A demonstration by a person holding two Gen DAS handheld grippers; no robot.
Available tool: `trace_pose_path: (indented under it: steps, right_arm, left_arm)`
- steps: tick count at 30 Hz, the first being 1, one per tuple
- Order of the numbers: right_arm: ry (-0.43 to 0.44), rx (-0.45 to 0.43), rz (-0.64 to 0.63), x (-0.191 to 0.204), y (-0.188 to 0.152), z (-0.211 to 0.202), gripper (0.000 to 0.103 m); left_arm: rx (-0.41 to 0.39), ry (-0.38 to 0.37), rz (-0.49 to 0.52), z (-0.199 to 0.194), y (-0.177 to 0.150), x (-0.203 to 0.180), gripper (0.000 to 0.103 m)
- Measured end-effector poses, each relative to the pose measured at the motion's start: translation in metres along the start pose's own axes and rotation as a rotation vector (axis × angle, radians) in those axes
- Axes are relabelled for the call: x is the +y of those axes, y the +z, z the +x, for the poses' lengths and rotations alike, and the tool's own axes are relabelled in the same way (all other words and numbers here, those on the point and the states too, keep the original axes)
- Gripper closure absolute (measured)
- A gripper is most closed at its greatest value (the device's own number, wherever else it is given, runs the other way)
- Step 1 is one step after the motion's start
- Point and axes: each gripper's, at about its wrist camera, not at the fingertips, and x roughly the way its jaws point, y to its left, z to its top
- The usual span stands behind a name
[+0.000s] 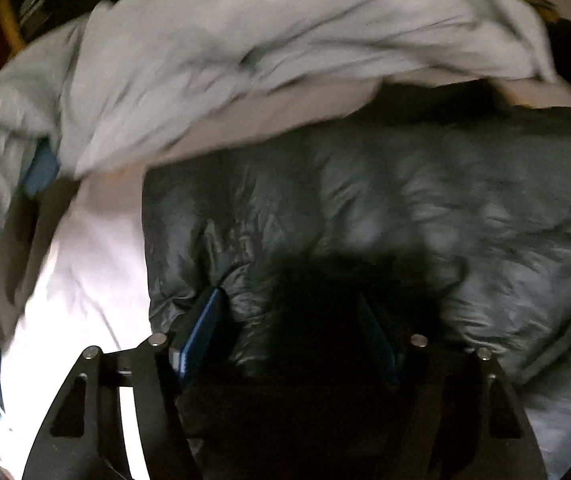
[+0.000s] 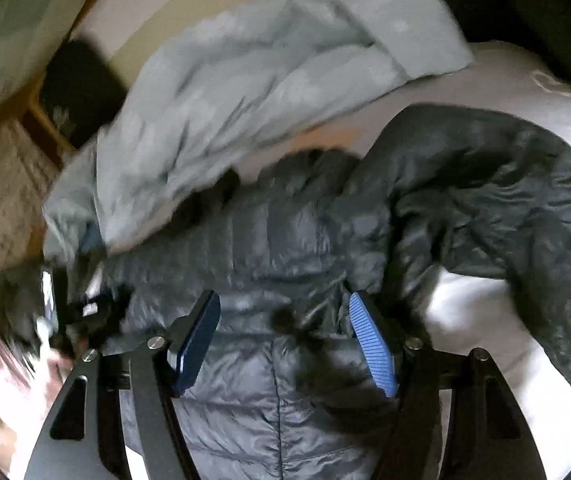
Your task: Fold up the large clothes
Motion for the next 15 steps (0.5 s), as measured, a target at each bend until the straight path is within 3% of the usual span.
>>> trace_pose_path:
  steps: [5, 10, 13, 15]
  right_arm:
    - [-0.134, 0.019, -0.054, 0.014, -0.001, 0.027, 0.034]
    - [-0.324, -0.098, -0.025, 0.005, 0.003, 0.016, 0.034]
    - [-0.361, -0.181, 0.053, -0.012, 0.007, -0.004, 0.034]
    - [-0.350, -0.210, 0.125, -0.026, 0.007, -0.017, 0.034]
  left_arm:
    - [-0.012, 0.132, -0.112, 0.012, -0.009, 0.026, 0.036]
    - [-0.040, 0.181, -0.194, 0.009, -0.019, 0.041, 0.036]
    - [-0.071, 0.214, -0.196, 0.002, -0.025, 0.039, 0.036]
    - [-0.139, 0.223, -0.171, -0.017, -0.033, 0.034, 0.037]
